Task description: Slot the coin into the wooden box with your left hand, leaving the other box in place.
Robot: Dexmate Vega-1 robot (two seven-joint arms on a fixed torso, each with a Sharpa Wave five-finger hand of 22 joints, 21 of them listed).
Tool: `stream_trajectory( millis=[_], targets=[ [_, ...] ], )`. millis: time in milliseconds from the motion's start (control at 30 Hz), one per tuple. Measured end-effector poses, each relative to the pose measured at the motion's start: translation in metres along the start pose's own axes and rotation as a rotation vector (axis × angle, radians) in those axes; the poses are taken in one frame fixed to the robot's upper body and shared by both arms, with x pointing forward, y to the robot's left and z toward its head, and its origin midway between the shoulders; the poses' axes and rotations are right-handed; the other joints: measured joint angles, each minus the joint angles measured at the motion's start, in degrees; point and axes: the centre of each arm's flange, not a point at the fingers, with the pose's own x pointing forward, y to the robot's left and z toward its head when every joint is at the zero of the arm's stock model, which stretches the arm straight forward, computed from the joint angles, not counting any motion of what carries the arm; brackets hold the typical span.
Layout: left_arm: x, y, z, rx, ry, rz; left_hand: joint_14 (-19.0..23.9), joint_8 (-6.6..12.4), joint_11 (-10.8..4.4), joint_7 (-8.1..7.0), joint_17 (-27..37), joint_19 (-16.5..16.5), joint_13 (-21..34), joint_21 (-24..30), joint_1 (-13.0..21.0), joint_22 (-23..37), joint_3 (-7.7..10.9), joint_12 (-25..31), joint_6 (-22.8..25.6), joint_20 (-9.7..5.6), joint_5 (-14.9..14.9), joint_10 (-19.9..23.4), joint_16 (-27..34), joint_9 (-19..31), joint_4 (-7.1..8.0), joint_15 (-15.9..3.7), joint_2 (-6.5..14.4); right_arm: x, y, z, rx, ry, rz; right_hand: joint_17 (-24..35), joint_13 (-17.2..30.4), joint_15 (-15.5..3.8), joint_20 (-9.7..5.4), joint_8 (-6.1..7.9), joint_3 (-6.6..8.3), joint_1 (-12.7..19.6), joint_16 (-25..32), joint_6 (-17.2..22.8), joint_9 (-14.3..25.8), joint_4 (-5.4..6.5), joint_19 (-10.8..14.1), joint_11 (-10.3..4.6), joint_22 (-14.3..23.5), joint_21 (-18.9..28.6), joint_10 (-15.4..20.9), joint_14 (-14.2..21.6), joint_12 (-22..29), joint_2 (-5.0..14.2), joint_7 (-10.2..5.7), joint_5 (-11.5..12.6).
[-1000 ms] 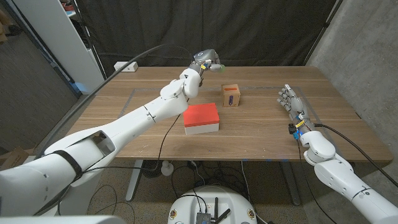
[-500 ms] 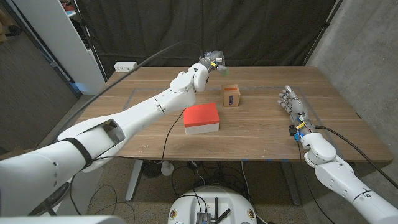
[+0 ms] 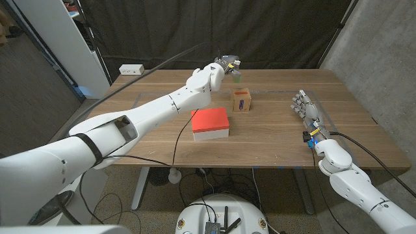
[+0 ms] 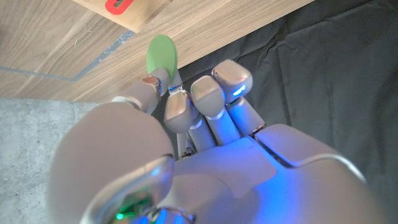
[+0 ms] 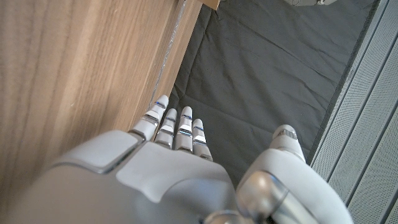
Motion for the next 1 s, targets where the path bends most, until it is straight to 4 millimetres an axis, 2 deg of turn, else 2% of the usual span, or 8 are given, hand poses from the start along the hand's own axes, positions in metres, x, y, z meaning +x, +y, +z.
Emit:
stream_trajectory(
  millis=[1000],
  targets=[
    [0.011,-0.022,0.017,0.079,-0.052,-0.027,-0.2,-0.33,-0.09,0.00,0.5,0.0,0.2,0.0,0.0,0.0,-0.22,0.0,0.0,0.00,-0.2,-0.1,0.0,0.3,-0.10,-0.23,0.0,-0.004,-0.001,-0.002,0.002,0.002,-0.012,0.0,0.0,0.00,0.21,0.00,0.00,0.0,0.0,0.0,0.0,0.00,0.2,-0.21,0.0,0.0,0.2,0.0,0.0,0.00,0.00,0.0]
  ],
)
